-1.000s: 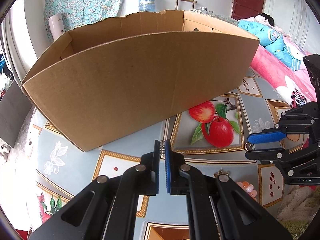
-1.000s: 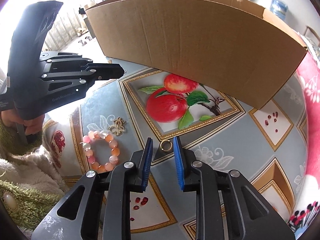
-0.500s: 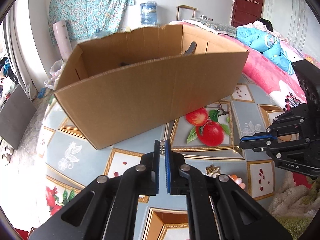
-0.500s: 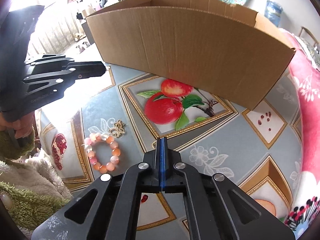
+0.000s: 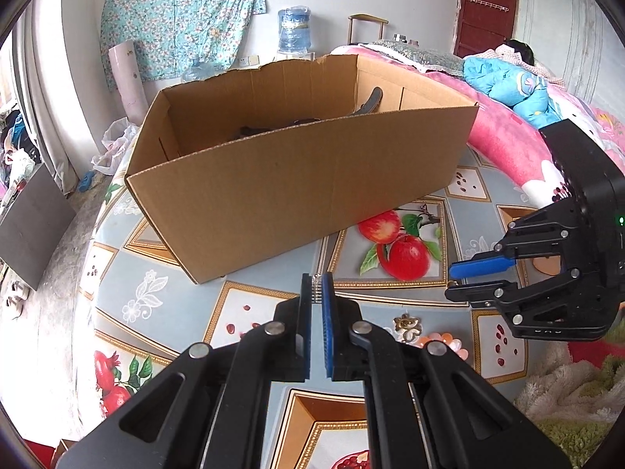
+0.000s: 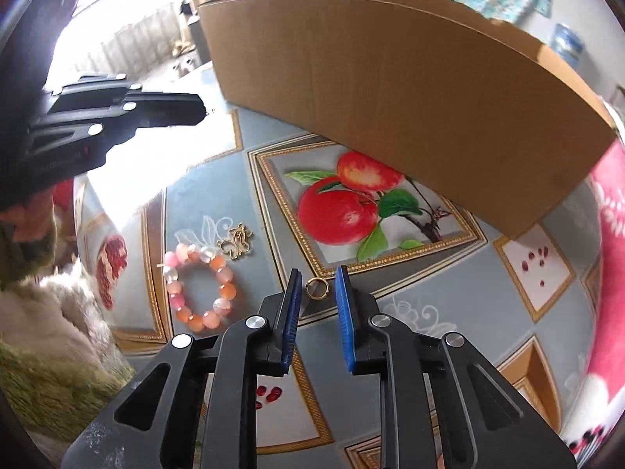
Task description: Organize jewelry
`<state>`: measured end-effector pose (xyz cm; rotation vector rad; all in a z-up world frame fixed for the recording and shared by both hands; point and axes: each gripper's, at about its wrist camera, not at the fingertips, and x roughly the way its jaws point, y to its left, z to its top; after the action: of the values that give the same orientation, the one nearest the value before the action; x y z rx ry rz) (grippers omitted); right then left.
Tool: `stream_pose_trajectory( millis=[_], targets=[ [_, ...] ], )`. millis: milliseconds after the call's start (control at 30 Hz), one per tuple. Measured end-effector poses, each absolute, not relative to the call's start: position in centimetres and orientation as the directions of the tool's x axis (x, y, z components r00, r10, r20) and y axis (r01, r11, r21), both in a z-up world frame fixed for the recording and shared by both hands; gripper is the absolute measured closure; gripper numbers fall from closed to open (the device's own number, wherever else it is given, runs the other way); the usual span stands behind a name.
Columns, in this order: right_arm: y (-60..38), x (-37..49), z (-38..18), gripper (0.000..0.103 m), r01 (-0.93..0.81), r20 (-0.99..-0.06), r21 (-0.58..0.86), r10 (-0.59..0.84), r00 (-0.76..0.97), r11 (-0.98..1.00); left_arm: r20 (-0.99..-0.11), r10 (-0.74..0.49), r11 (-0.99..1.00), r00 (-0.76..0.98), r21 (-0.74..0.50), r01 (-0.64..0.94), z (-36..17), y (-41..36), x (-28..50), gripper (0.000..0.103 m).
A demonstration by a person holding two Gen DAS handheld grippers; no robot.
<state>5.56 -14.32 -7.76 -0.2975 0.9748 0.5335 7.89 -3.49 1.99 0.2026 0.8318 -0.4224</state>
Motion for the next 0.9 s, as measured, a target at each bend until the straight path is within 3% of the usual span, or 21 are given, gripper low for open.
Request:
stream_pose_trajectory(
  millis=[33,500,900],
  targets=[
    [-14.1,5.5,-7.7,0.093,-0.559,-0.847,-0.012,0.289,0.446,0.829,-0.750,-0.280,0.901,0.599,0.011,0.434,2.0,-3.4,7.9,0.099],
    [-15.4,3.5,-5.7,0.094,-0.493,-0.795,0.005,0.303,0.526,0.870,-0.719,-0.282,0.901,0.635,0.030,0.434,4.3,-3.0,6.9,0.098],
    [-18.0,5.4,7.6,0.093,-0.484,-0.512,0.052,0.439,0.738,0.874,-0.534,-0.376,0.880,0.757,0.049,0.472,11.9,-3.1,9.7,0.098]
  ],
)
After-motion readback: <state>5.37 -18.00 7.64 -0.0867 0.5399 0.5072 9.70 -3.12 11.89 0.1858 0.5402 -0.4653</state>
